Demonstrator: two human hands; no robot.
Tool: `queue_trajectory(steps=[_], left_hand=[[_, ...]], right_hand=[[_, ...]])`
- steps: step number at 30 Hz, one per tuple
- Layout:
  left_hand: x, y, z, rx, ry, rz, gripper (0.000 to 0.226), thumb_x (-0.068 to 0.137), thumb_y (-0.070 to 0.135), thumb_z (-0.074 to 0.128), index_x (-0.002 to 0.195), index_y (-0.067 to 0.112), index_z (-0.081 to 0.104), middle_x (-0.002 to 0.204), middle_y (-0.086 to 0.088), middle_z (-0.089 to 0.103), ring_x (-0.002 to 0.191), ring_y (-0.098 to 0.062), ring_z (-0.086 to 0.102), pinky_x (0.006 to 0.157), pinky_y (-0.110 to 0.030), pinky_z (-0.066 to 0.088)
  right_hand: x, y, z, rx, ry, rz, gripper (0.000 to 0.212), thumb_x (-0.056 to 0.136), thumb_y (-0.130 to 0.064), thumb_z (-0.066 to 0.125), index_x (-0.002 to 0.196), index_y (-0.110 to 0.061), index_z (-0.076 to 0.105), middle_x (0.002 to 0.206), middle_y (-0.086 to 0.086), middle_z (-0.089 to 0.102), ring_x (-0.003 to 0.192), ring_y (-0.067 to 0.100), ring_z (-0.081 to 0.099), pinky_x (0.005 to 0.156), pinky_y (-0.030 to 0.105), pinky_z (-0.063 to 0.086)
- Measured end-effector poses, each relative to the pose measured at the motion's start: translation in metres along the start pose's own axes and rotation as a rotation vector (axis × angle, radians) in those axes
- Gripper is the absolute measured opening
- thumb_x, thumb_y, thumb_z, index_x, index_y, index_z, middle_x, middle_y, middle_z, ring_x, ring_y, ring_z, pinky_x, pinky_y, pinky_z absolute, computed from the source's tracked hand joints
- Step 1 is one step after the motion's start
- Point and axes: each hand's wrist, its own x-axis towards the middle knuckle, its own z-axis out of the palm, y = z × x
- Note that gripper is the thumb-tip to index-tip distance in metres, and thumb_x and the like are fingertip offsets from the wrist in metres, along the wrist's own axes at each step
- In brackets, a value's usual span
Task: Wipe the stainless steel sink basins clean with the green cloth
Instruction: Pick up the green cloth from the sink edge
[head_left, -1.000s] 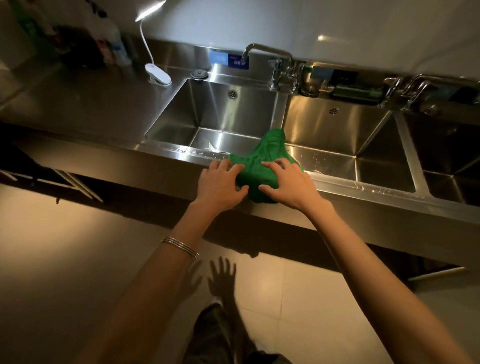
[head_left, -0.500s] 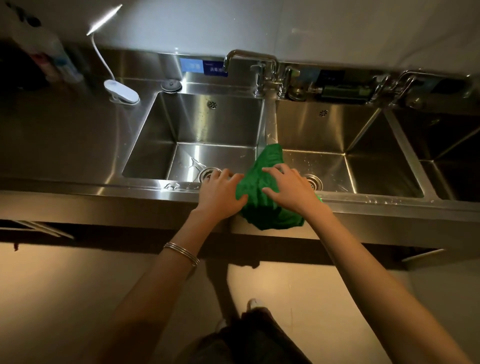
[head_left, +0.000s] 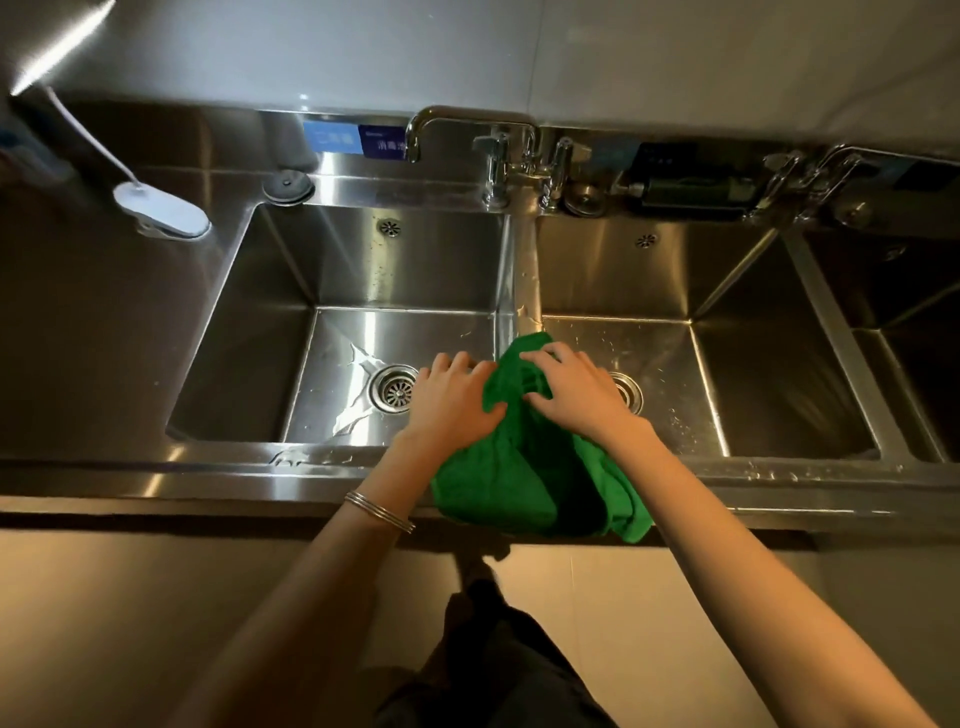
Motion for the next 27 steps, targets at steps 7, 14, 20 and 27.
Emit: queue_trajectory(steps=[7,14,20,27], left_hand=[[0.042,0.012,0.023,-0.038,-0.064,0.004,0.060,0.084,0.052,0.050,0.137,0.025,0.040,0.126,-0.006,0.050,0.118,-0.029,0.043,0.093,-0.041,0.039],[0.061,0.008,0.046,-0.045,-0.151,0.015,0.060,0.085,0.053,0.050,0.138,0.027,0.037,0.130,-0.004,0.047,0.121,-0.027,0.040,0.093,-0.038,0.036],[0.067,0.006,0.054,-0.096,-0.201,0.026,0.058,0.084,0.047,0.054,0.135,0.026,0.037,0.128,-0.005,0.047,0.119,-0.029,0.040,0.094,-0.040,0.035],[0.062,-0.001,0.044,-0.208,-0.091,0.071,0.035,0.082,0.035,0.059,0.114,0.020,0.056,0.115,-0.004,0.054,0.109,-0.025,0.047,0.086,-0.036,0.038]], right_hand=[[0.033,0.026,0.009,0.004,-0.087,0.024,0.066,0.087,-0.033,0.061,0.144,-0.024,0.029,0.146,0.005,0.032,0.131,0.030,0.036,0.104,0.052,0.036],[0.049,0.033,0.030,-0.020,-0.115,0.039,0.060,0.084,-0.028,0.064,0.138,-0.017,0.038,0.135,0.008,0.038,0.121,0.030,0.045,0.097,0.047,0.043],[0.057,0.031,0.035,-0.014,-0.048,0.055,0.034,0.087,-0.020,0.060,0.116,-0.005,0.053,0.117,0.013,0.047,0.105,0.032,0.052,0.084,0.037,0.044],[0.048,0.024,0.033,0.063,0.050,0.010,0.021,0.088,-0.024,0.056,0.103,-0.010,0.051,0.107,0.008,0.057,0.101,0.027,0.051,0.076,0.036,0.039]])
